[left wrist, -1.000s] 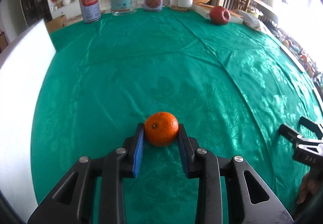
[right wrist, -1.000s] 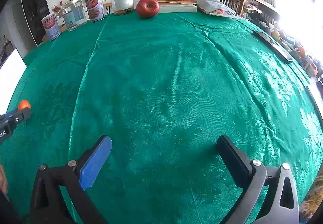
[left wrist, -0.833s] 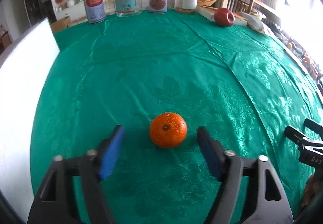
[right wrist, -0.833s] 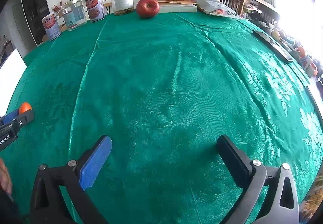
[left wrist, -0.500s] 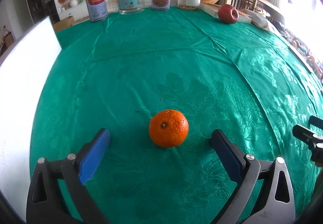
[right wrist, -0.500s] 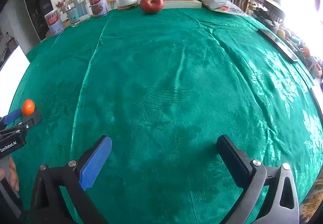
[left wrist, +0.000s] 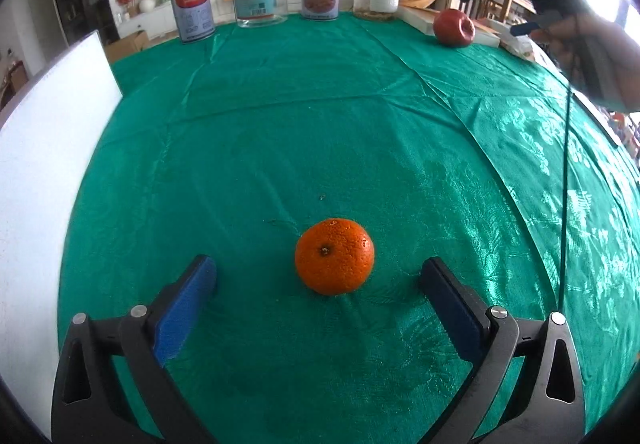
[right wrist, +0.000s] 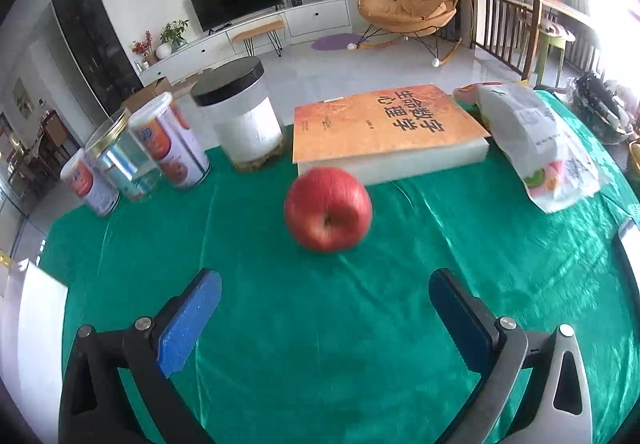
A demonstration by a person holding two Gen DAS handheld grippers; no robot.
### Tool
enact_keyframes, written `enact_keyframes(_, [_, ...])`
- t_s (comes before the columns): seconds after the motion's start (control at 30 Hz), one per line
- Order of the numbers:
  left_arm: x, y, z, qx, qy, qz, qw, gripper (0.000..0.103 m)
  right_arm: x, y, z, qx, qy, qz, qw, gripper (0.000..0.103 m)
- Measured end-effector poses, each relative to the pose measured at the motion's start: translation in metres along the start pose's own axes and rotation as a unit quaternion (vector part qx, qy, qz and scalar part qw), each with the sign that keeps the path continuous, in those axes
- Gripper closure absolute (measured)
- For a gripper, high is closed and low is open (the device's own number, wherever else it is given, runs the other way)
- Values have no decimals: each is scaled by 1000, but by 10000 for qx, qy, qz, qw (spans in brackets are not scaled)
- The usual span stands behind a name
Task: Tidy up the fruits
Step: 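Grasp the red apple with the right tool while the left tool hovers over the orange, then carry the red apple with the right tool while the left tool lowers toward the orange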
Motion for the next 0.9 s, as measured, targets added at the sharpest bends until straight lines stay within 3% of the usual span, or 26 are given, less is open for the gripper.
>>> enact_keyframes(0.17, [0, 0, 0, 0, 11, 9, 10000, 1, 6, -48, -24, -496, -90, 316, 9982, 4])
enact_keyframes(0.27, [0, 0, 0, 0, 9, 7, 10000, 1, 11, -58, -21, -666, -384, -233, 9968, 34])
enact_keyframes(0.4, [0, 0, 0, -1, 7, 7, 10000, 1, 11, -42, -3, -691, -236, -224, 9971, 35])
enact_keyframes(0.47, [0, 0, 0, 0, 8, 6, 10000, 1, 13, -22, 14, -554, -255, -434, 9972, 35])
enact_keyframes(0.57, [0, 0, 0, 0, 6, 3, 10000, 1, 8, 24, 55, -408, -38, -684, 9968, 35])
enact_keyframes(0.73, [0, 0, 0, 0, 7, 1, 10000, 0, -2, 87, 154, -386, 363, -957, 9940, 35])
enact_keyframes(0.9, [0, 0, 0, 0, 7, 2, 10000, 0, -5, 124, 246, -176, 810, -720, 9940, 35])
Point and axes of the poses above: each gripper's, at about its wrist camera, not at the fingertips, and y roughly against the way its jaws point, x to its right, z to its underside, the point moved 3 cm from there along -y, roughly the way its jaws point, and after that the axes turned 4 degrees about y, right-handed, at the moved point
